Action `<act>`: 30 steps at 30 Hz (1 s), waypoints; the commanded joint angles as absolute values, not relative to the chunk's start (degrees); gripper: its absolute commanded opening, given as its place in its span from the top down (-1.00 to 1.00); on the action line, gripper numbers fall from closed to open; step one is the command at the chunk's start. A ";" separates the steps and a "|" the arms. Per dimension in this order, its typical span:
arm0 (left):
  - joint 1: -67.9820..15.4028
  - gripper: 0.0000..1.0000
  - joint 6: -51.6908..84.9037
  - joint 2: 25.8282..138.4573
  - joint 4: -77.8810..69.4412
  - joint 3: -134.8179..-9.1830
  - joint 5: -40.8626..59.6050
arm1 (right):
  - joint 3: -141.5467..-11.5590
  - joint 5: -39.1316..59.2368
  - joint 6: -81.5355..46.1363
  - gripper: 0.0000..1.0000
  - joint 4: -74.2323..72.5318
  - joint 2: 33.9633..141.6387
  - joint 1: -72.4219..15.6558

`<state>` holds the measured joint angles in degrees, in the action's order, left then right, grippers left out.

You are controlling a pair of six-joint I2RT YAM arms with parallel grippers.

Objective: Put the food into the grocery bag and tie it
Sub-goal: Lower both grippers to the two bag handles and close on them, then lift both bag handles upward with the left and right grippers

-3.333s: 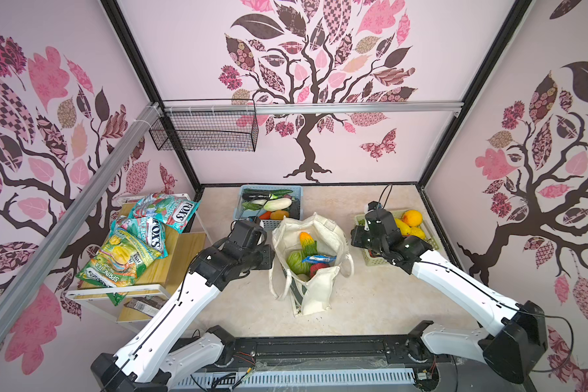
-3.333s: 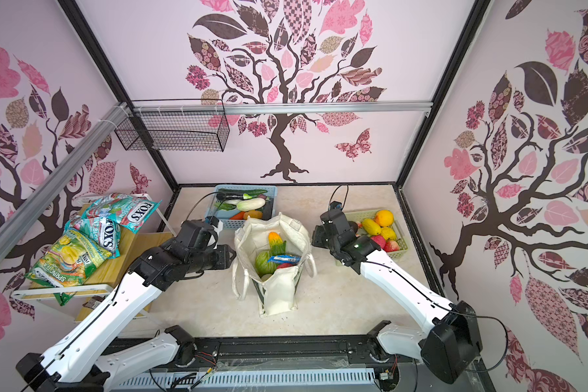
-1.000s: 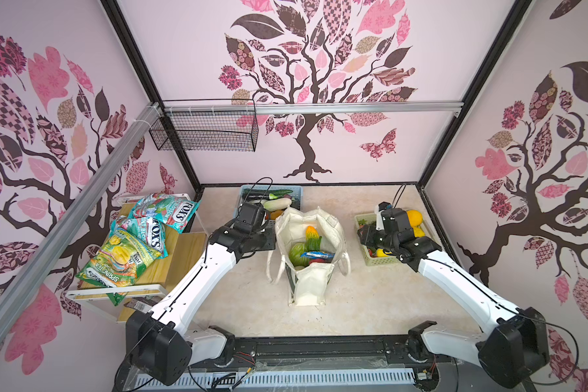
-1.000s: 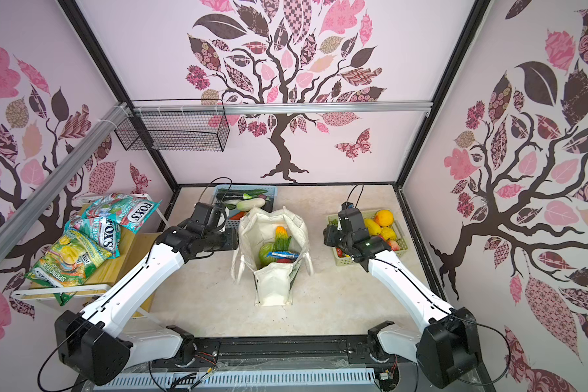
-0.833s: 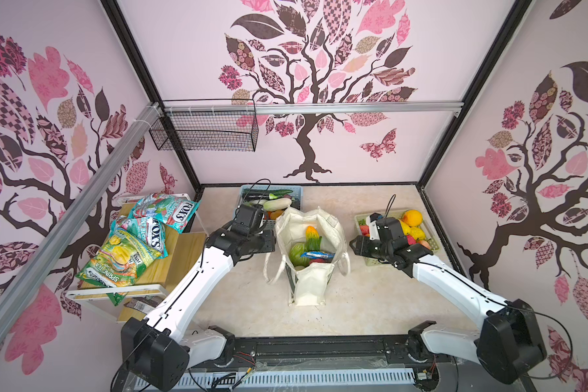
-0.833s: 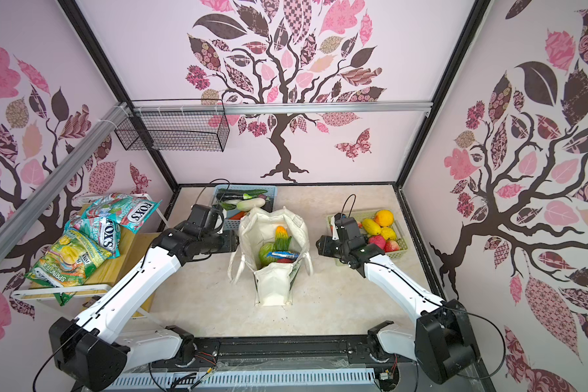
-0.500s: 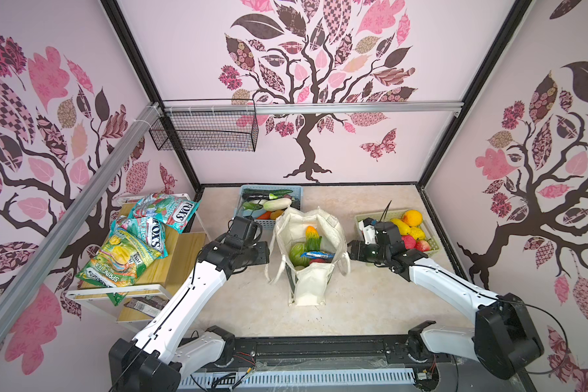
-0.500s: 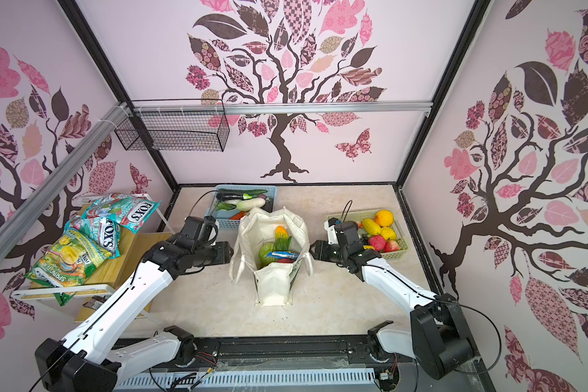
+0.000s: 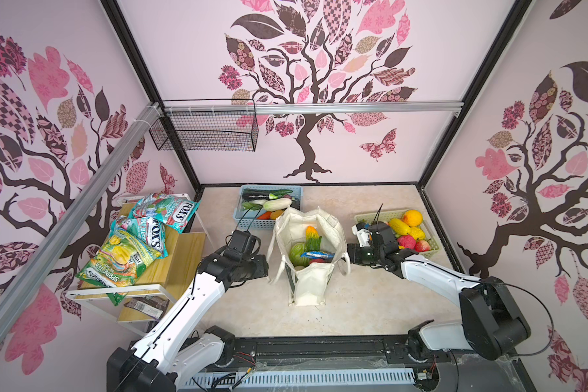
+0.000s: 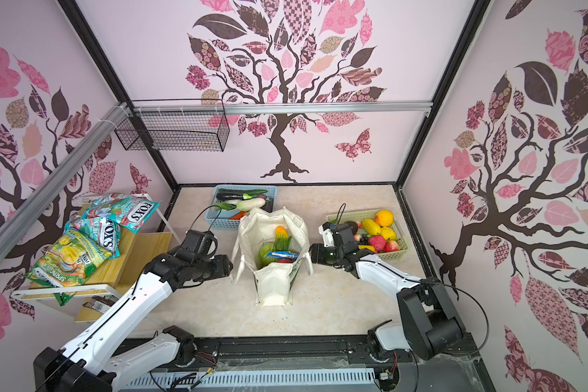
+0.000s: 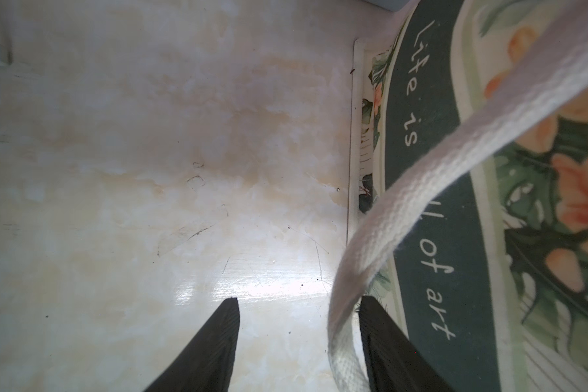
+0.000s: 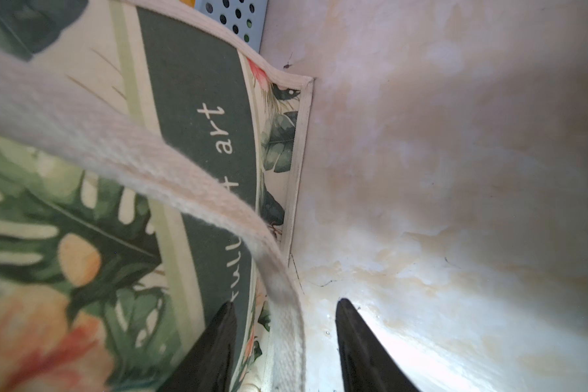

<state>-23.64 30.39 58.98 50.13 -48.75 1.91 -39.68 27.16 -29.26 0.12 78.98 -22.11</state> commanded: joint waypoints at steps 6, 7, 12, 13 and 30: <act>-23.44 -0.08 33.07 59.53 43.59 -43.87 7.78 | -38.75 27.10 -29.07 0.03 -0.01 79.97 -22.24; -23.39 -0.06 33.24 59.74 43.59 -43.72 7.82 | -38.70 26.99 -29.09 0.03 0.04 79.99 -22.22; -23.41 0.16 33.97 59.51 42.80 -42.72 8.20 | -38.66 27.09 -29.23 0.04 0.00 80.15 -22.22; -23.44 0.22 34.12 59.31 42.80 -42.64 8.09 | -38.67 27.07 -29.26 0.05 0.00 80.16 -22.23; -23.39 0.72 31.88 55.28 49.57 -52.08 3.27 | -40.53 26.93 -29.33 0.02 1.90 79.52 -22.23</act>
